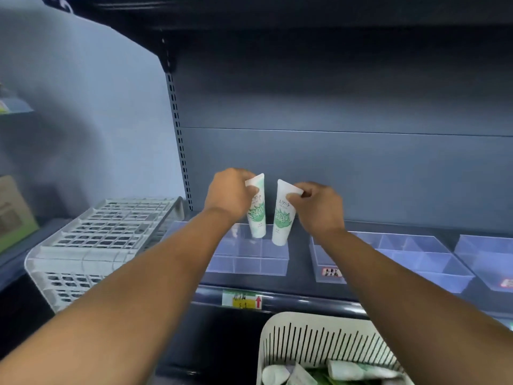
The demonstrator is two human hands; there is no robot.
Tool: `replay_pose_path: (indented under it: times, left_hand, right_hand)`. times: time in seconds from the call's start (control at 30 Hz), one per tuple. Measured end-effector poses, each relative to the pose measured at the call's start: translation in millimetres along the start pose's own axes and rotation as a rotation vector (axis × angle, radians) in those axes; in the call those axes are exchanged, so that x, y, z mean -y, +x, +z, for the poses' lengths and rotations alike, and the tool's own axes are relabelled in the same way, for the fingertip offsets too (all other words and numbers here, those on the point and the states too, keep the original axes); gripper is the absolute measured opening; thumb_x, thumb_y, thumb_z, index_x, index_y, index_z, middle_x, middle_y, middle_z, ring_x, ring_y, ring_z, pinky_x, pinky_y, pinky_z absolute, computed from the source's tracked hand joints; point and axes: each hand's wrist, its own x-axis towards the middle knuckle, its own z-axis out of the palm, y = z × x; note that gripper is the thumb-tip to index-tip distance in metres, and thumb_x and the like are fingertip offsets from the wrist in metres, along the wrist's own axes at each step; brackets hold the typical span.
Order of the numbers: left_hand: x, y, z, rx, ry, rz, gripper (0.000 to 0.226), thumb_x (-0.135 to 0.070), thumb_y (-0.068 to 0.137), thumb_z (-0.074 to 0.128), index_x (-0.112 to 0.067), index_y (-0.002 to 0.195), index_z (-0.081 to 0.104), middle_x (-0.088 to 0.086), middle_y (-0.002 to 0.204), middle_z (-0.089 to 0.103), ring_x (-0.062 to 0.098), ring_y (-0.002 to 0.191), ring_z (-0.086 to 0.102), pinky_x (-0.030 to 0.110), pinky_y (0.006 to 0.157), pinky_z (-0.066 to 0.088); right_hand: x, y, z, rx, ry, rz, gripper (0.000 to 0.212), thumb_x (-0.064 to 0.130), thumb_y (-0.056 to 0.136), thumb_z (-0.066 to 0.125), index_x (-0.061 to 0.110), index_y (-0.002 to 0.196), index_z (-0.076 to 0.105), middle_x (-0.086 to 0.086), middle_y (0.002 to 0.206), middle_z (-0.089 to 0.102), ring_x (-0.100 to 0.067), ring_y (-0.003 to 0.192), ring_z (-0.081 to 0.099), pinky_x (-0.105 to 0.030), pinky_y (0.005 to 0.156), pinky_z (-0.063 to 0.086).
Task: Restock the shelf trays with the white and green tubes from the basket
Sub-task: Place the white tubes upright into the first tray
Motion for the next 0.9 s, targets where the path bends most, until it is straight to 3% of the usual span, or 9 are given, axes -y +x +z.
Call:
replay_pose_path:
  times: [0.33, 0.67, 0.8, 0.9]
  left_hand:
    - [39, 44, 51, 0.068, 0.063, -0.088, 0.018, -0.011, 0.09, 0.055, -0.012, 0.098, 0.071, 0.01, 0.095, 0.072, 0.028, 0.085, 0.065, 0.029, 0.071, 0.049]
    - [72, 53, 87, 0.151, 0.115, -0.16, 0.02, -0.013, 0.09, 0.055, -0.011, 0.103, 0.07, 0.012, 0.102, 0.071, 0.031, 0.093, 0.066, 0.034, 0.082, 0.053]
    - [68, 52, 85, 0.195, 0.155, -0.162, 0.026, -0.019, 0.09, 0.058, -0.013, 0.115, 0.066, 0.012, 0.116, 0.066, 0.031, 0.102, 0.062, 0.034, 0.087, 0.051]
    - [62, 47, 79, 0.196, 0.184, -0.125, 0.046, -0.023, 0.09, 0.061, -0.015, 0.135, 0.051, 0.007, 0.133, 0.053, 0.028, 0.119, 0.052, 0.036, 0.097, 0.046]
  right_hand:
    - [-28, 51, 62, 0.045, -0.009, 0.021, 0.015, 0.021, 0.088, 0.06, 0.016, 0.098, 0.071, -0.009, 0.09, 0.073, -0.027, 0.086, 0.066, -0.035, 0.079, 0.054]
    - [-58, 60, 97, 0.133, -0.137, 0.06, 0.018, 0.025, 0.091, 0.056, 0.018, 0.103, 0.068, -0.008, 0.094, 0.072, -0.025, 0.081, 0.065, -0.03, 0.072, 0.051]
    - [-54, 59, 97, 0.169, -0.159, 0.075, 0.025, 0.025, 0.092, 0.054, 0.016, 0.114, 0.063, -0.01, 0.106, 0.07, -0.027, 0.091, 0.064, -0.03, 0.076, 0.048]
    - [-47, 53, 88, 0.21, -0.175, 0.078, 0.045, 0.027, 0.092, 0.054, 0.018, 0.136, 0.048, -0.008, 0.129, 0.059, -0.029, 0.114, 0.058, -0.033, 0.091, 0.045]
